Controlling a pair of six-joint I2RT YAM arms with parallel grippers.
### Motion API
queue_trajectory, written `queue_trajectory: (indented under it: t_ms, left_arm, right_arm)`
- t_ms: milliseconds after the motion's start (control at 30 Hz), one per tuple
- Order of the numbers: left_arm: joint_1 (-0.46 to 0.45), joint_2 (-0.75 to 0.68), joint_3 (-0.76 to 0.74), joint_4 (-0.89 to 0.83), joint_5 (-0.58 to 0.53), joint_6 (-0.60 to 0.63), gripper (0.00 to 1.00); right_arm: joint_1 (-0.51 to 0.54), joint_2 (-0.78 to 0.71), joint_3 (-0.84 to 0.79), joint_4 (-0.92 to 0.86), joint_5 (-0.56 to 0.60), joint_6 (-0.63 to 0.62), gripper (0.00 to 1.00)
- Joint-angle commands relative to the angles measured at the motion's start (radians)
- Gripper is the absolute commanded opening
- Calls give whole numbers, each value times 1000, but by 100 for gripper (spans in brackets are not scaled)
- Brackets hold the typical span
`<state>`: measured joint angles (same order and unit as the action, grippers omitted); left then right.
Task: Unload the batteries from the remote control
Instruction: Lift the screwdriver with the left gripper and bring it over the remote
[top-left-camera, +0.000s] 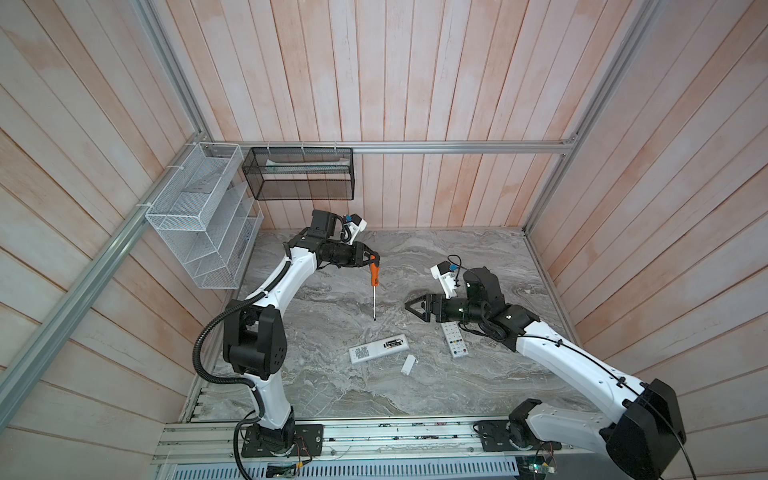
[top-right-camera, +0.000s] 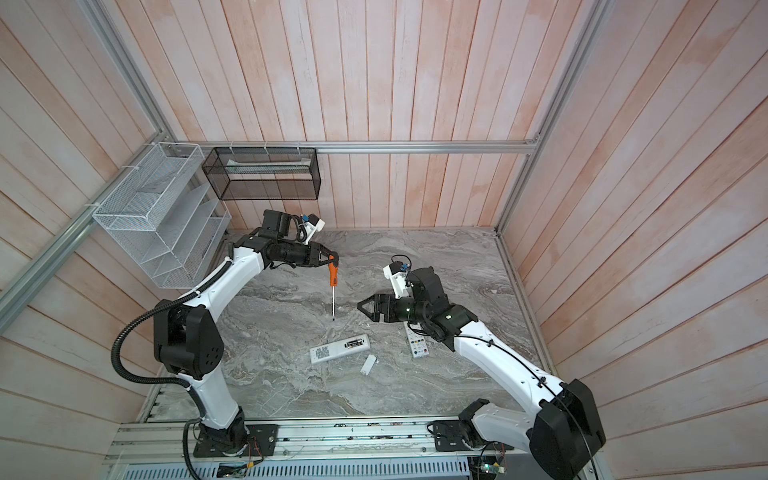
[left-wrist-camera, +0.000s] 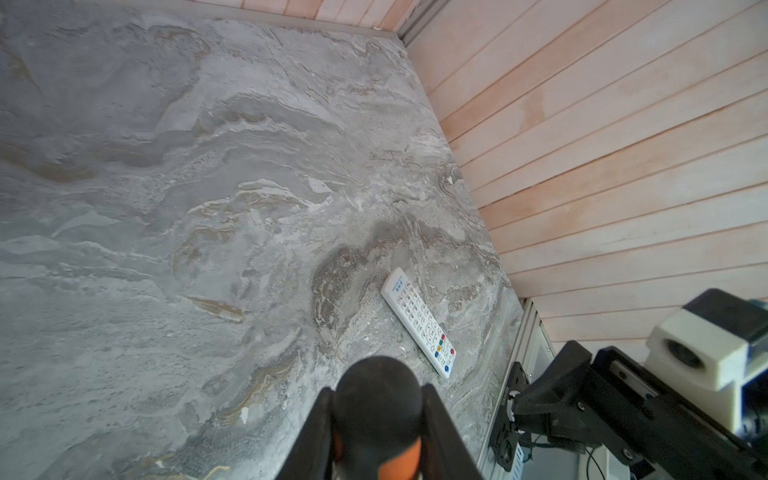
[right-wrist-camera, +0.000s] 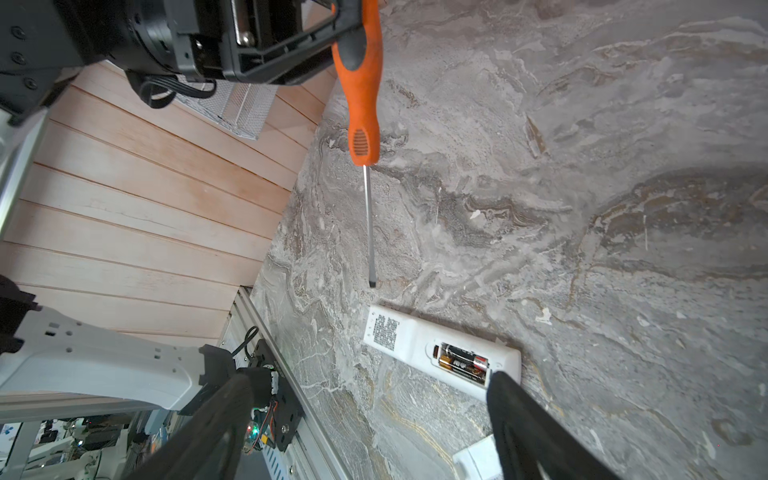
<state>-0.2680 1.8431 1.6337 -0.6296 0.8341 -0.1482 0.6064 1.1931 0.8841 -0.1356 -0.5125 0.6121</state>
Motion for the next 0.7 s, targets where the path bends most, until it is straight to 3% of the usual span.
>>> queue_trajectory:
  t_ms: [0,400,667]
  left_arm:
    - [-47,-56,29,-26,75,49,7]
    - [-139,-63,29,-8,167,-3,6]
    - [-168,-72,9,20,178,-45,6]
  right_arm:
    - [9,33,51,38,-27,-18,87]
    - [16,168,165,61,-48,-33,85]
    - [16,198,178,79,13,-7,79]
